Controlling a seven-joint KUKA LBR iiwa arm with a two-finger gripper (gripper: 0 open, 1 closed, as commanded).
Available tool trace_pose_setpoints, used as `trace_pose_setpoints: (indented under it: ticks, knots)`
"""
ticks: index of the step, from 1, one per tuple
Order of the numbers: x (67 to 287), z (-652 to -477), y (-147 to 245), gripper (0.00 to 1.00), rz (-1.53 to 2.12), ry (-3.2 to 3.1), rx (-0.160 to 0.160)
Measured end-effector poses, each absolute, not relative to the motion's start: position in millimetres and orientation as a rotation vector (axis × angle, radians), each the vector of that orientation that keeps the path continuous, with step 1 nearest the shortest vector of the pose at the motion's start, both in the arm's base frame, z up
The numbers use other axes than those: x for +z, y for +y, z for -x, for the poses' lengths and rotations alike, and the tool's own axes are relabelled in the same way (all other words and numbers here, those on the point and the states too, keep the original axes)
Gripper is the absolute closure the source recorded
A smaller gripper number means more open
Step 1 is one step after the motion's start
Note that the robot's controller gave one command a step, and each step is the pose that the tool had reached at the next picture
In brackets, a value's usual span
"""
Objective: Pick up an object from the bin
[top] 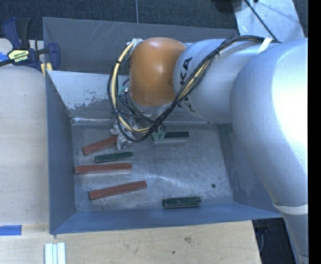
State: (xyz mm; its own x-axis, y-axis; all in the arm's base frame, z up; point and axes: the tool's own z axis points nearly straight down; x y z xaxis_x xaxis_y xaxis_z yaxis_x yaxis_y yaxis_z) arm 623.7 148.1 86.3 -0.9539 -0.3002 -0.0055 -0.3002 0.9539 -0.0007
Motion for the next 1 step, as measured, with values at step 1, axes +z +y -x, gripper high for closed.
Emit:
trace_pose_setpoints:
  ticks: [1]
  knots:
    - [91.8,-623.0,147.9,1.0,0.476,3.104,0.0]
